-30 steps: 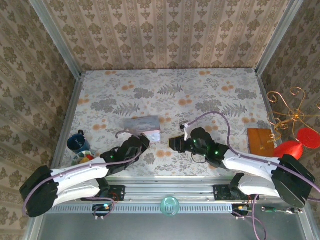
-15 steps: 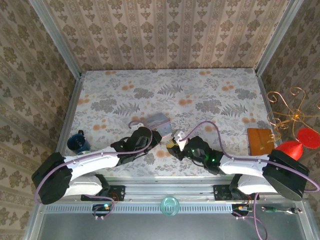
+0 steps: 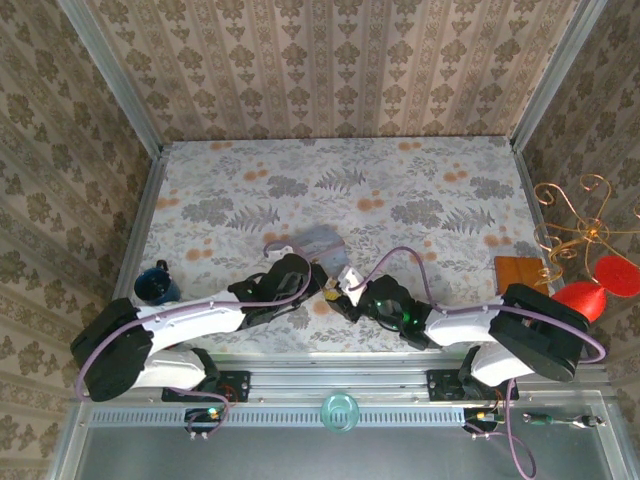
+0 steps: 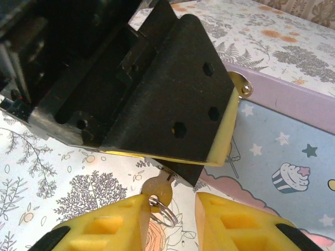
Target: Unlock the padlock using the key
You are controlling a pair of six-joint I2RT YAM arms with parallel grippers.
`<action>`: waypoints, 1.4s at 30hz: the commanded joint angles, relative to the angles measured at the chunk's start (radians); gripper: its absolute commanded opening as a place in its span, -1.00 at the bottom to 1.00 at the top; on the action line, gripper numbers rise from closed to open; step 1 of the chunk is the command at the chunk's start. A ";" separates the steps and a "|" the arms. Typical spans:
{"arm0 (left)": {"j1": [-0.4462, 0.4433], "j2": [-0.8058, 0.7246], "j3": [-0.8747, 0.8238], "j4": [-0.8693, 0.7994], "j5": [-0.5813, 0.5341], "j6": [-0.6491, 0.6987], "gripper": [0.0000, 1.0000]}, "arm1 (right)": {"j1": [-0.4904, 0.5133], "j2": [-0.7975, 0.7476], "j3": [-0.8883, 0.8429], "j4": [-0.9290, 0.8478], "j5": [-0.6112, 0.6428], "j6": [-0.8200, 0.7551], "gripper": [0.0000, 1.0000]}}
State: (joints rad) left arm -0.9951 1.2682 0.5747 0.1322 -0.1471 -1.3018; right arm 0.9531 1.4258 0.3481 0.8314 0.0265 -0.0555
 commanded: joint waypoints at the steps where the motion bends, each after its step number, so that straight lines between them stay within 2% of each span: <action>1: -0.016 0.000 0.034 0.076 0.017 0.007 -1.00 | 0.024 0.038 0.003 0.083 -0.015 -0.038 -0.37; 10: -0.013 0.004 0.022 0.087 0.006 0.002 -1.00 | 0.046 0.042 -0.043 0.158 0.005 -0.056 -0.23; 20: -0.026 0.025 0.028 0.109 0.008 -0.007 -1.00 | 0.055 0.102 -0.011 0.161 0.170 -0.028 -0.26; 32: -0.032 0.066 0.054 0.112 0.022 -0.017 -1.00 | 0.076 0.128 0.004 0.185 0.295 0.137 -0.55; 39: -0.033 0.075 0.057 0.118 0.018 -0.024 -1.00 | 0.092 0.116 0.019 0.175 0.333 0.196 -0.61; 42: -0.034 0.081 0.059 0.120 0.017 -0.026 -1.00 | 0.098 0.110 0.016 0.180 0.383 0.271 -0.65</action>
State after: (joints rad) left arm -1.0161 1.3426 0.5964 0.2195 -0.1341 -1.3235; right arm 1.0458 1.5597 0.3321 0.9657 0.3168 0.1326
